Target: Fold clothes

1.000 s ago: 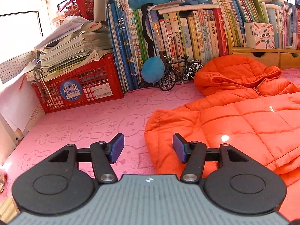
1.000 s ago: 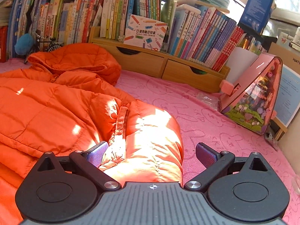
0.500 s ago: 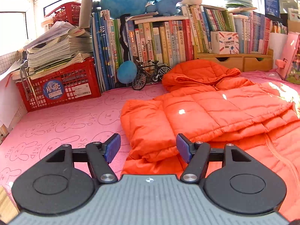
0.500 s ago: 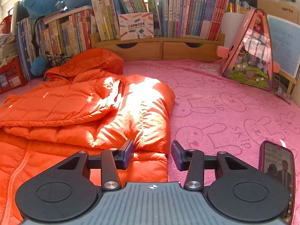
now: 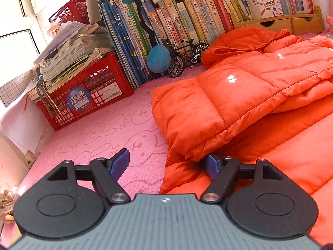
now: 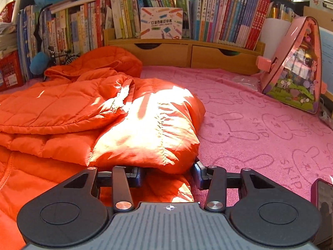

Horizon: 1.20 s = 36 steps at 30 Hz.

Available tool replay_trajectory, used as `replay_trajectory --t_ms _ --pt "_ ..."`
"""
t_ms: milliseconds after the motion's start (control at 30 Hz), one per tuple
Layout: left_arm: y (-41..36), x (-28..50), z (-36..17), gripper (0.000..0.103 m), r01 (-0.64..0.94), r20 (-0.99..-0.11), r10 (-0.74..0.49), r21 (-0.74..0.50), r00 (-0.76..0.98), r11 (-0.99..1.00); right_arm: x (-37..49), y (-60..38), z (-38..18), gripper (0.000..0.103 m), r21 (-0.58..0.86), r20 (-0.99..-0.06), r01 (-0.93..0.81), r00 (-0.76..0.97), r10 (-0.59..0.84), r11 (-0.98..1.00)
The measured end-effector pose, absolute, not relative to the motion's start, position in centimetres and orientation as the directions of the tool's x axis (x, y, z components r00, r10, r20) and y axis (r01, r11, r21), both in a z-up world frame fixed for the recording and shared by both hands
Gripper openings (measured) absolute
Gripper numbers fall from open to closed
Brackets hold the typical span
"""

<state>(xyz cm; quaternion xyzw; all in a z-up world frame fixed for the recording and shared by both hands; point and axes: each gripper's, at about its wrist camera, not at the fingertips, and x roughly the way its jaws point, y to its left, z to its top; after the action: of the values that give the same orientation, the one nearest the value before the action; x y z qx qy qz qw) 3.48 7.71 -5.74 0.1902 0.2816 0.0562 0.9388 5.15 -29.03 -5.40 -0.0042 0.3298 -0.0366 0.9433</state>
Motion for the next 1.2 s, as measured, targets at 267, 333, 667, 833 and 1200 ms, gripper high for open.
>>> replay_trajectory --t_ms 267,333,667,833,1200 --pt "9.3 0.7 -4.2 0.077 0.073 -0.531 0.129 0.343 0.838 0.937 5.9 -29.8 -5.0 0.046 -0.041 -0.646 -0.003 0.763 -0.025 0.999" --pt "10.6 -0.6 -2.0 0.077 0.116 -0.526 0.039 0.258 0.849 0.959 4.2 -30.6 -4.4 0.054 -0.039 -0.666 -0.072 0.746 0.028 0.997" --pt "2.7 7.1 4.9 0.081 0.276 -0.455 -0.286 -0.090 0.843 0.957 6.6 -33.0 4.1 0.088 0.172 -0.545 -0.175 0.802 0.242 0.969" --pt "-3.9 11.7 -1.5 0.080 0.282 -0.595 -0.273 -0.080 0.756 0.956 15.4 -31.0 4.3 0.088 0.153 -0.506 -0.097 0.847 0.163 0.983" --pt "-4.4 12.4 -4.3 0.092 0.317 -0.608 -0.296 -0.077 0.737 0.945 30.7 -21.7 -0.5 0.090 -0.055 -0.582 -0.158 0.807 0.097 0.986"
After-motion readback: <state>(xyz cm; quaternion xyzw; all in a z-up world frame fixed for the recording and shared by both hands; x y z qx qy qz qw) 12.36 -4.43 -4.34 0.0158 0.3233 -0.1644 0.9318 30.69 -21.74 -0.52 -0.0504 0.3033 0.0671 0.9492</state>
